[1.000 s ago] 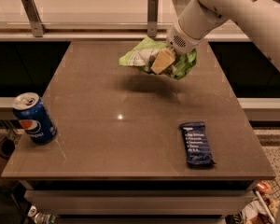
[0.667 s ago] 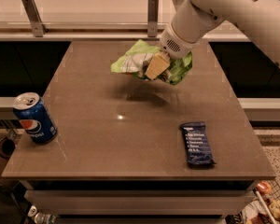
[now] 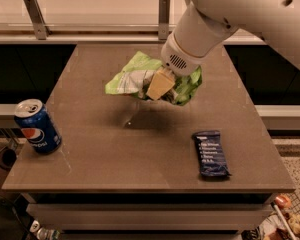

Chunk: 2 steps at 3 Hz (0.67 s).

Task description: Move green rice chip bag near pepsi can

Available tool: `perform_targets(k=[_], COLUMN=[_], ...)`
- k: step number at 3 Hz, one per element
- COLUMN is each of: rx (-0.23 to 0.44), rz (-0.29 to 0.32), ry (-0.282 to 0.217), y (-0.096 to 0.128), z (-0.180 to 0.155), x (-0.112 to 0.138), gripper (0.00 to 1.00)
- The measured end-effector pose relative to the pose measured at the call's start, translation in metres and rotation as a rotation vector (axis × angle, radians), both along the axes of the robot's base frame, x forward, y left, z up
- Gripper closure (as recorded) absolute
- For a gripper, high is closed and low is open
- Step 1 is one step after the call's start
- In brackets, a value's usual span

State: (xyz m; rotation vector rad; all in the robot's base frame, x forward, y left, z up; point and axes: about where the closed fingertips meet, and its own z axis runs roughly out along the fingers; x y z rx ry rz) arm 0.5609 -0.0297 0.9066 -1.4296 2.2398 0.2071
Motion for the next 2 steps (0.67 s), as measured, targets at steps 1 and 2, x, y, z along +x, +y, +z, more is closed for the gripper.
perform_targets(k=[1,2], rx=[-0.007,0.0], rz=[0.022,0.078], ry=[-0.004,0.021], y=[0.008,0.02], z=[0.002,-0.004], x=[-0.031,-0.057], gripper=[1.0,1.0])
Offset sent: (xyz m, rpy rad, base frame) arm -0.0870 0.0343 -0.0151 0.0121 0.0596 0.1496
